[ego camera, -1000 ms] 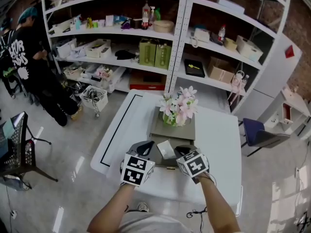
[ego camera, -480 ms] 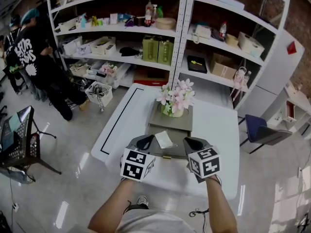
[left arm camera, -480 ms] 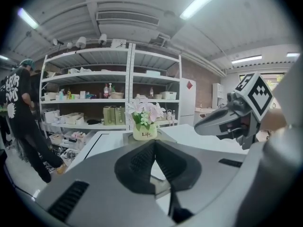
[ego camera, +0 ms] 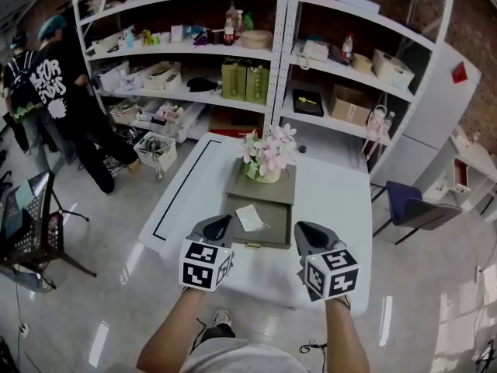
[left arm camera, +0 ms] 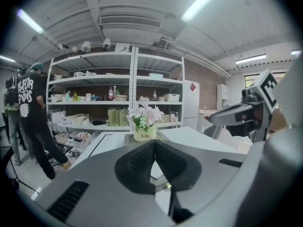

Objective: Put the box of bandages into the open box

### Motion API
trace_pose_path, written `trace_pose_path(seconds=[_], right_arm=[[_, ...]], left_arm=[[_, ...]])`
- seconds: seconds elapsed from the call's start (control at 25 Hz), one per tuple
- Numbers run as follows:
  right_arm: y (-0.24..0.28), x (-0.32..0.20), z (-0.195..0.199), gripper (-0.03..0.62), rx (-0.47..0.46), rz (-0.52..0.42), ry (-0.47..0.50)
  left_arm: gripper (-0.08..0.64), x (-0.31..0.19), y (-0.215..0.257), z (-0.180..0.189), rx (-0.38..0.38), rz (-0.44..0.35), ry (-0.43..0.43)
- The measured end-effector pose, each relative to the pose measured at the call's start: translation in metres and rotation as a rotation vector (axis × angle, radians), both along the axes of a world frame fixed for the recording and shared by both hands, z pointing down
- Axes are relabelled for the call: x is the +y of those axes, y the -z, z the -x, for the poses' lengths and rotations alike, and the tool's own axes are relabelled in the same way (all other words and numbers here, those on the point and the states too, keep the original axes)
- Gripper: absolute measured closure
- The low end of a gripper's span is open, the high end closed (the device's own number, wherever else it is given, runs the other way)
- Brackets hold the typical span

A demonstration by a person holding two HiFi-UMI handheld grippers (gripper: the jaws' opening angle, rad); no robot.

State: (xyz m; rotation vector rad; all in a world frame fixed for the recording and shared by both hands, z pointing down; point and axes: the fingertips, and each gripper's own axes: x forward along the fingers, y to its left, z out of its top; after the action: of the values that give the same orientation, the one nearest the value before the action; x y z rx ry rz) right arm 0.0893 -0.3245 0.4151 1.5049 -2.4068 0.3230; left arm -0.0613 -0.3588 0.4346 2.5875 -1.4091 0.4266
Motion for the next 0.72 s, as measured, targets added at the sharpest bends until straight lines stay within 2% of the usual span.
trace_pose_path(seconds=[0.32, 0.72], right_arm=[[0.012, 0.025, -0.009, 0.588, -0.029, -0.071, -0.021], [0.012, 0.045, -0.006, 0.588, -0.035, -0.08, -0.028]], left_arm=[[0.555, 0.026, 0.005, 0.001, -0.002, -0.009, 0.022], [0.555, 0.044, 0.008, 0.007, -0.003, -0.013, 0.03]])
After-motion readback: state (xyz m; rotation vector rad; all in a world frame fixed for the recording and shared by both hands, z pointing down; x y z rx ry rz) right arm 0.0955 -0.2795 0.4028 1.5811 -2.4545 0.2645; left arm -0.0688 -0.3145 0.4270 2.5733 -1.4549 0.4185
